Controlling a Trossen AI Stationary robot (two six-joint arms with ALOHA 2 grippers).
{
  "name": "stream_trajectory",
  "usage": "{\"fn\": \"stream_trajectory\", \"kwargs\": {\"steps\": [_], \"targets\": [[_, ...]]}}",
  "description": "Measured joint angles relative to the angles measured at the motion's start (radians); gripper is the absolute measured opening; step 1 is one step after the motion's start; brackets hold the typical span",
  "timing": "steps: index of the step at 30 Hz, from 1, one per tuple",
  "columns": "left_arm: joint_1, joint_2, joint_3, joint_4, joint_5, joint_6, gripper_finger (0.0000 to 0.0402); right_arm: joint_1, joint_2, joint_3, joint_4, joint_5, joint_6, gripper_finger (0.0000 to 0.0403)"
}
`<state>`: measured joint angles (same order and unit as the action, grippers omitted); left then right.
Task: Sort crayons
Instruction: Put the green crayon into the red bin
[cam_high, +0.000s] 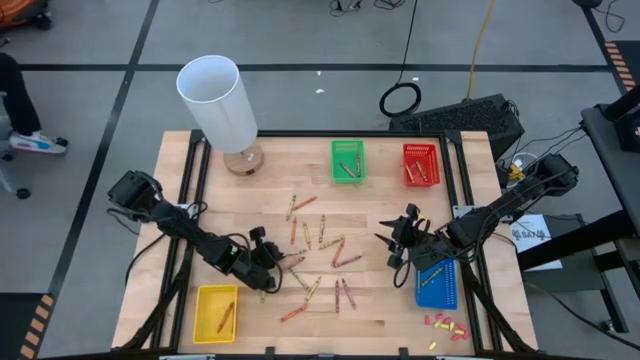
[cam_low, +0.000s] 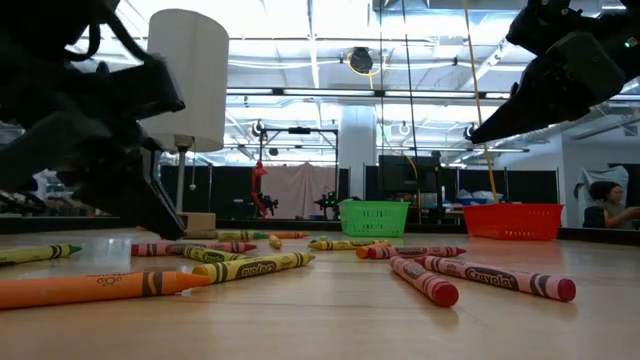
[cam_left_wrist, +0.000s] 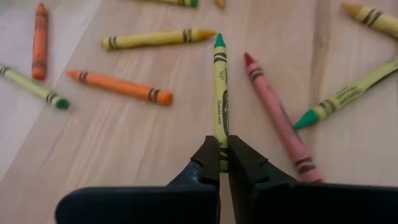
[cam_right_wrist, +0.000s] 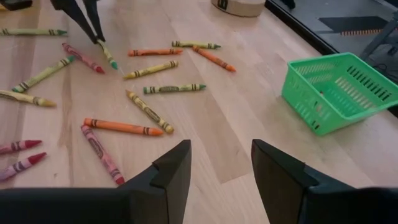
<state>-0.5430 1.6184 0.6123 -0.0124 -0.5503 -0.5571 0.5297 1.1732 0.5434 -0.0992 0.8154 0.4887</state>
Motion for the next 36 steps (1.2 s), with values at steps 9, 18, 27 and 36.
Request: {"fn": "stream_trajectory", "kwargs": {"steps": [9,18,27,36], "targets": [[0.0,-0.018,0.086,-0.032,-0.002,0.12,0.0007,0.0,0.029,0.0,0.113,-0.018,-0.061,0.0155],[0.0,-0.035,0.207,-0.019,-0.055,0.306,0.0007,0.0,0.236,0.0,0.5,-0.033,-0.291,0.0176],[0.0,-0.035,0.253,-0.015,-0.056,0.336,0.0007,0.0,0.454,0.11,0.725,-0.085,-0.557,0.0238],[0.0,-0.035,0.255,0.008,-0.039,0.335,0.0007,-0.021,0.631,0.282,0.754,-0.084,-0.699,0.0248]]}}
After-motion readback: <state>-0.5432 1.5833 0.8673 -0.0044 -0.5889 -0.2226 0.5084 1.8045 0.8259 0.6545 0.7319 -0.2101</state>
